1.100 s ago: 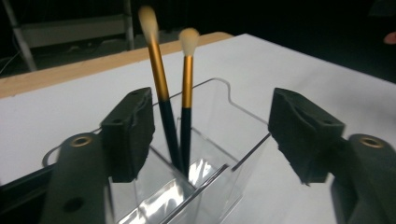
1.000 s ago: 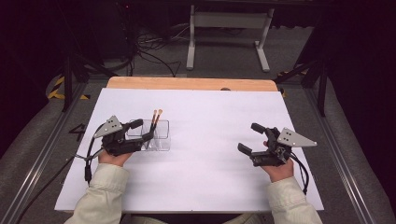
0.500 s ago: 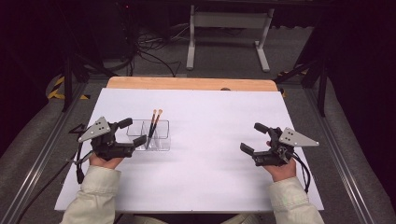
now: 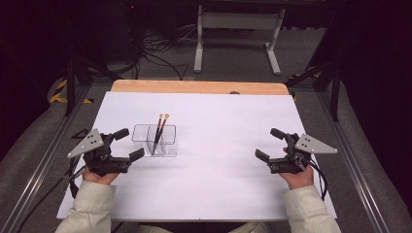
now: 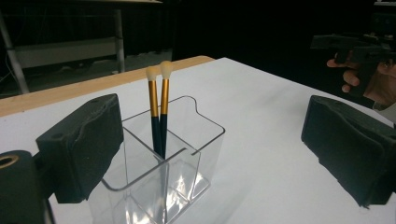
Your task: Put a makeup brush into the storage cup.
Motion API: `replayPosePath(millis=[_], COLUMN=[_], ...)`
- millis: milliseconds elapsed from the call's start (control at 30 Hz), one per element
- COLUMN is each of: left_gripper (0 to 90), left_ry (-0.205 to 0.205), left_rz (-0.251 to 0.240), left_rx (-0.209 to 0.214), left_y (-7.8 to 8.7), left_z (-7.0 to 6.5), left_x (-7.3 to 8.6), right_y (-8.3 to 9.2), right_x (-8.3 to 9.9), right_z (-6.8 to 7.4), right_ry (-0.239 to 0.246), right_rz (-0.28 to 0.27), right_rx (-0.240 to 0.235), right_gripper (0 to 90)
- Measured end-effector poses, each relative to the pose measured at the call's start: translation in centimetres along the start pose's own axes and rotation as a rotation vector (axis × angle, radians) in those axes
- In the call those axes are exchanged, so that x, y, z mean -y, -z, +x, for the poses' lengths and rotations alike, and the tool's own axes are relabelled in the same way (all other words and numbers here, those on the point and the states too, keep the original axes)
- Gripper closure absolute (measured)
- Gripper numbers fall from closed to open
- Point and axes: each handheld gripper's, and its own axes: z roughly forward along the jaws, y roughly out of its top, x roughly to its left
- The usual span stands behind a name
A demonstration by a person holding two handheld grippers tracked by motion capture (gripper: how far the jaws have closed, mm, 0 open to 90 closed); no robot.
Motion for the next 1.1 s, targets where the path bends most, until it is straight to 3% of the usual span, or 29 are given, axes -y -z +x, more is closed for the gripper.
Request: replayPosePath(millis=[400, 500, 700, 967, 1100], left_gripper=[6.3, 6.2, 5.8, 5.9, 5.9], left_ry=[0.014, 0.011, 0.015, 0.047, 0.042], left_rz=[0.011, -0.011, -0.009, -0.004, -0.008], left_rx=[-0.017, -0.012, -0.02, -0.052, -0.073], left_y=[2.1, 2.5, 3.2, 3.7, 3.9], left_z=[0.5, 0.5, 0.7, 1.2, 1.4], left_x=[2.1, 2.6, 3.5, 5.4, 5.8], right_y=[1.5, 1.7, 2.0, 2.1, 2.4], right_x=[1.0, 1.4, 1.9, 2.8, 3.3], right_z=[-1.1, -1.2, -1.6, -1.6, -1.8], right_ry=[-0.003, -0.005, -0.008, -0.023, -0.032], right_rz=[0.011, 0.011, 0.017, 0.044, 0.02], right_rx=[0.039, 0.044, 0.054, 0.058, 0.065], right_gripper=[1.0, 0.4, 0.4, 0.2, 0.2])
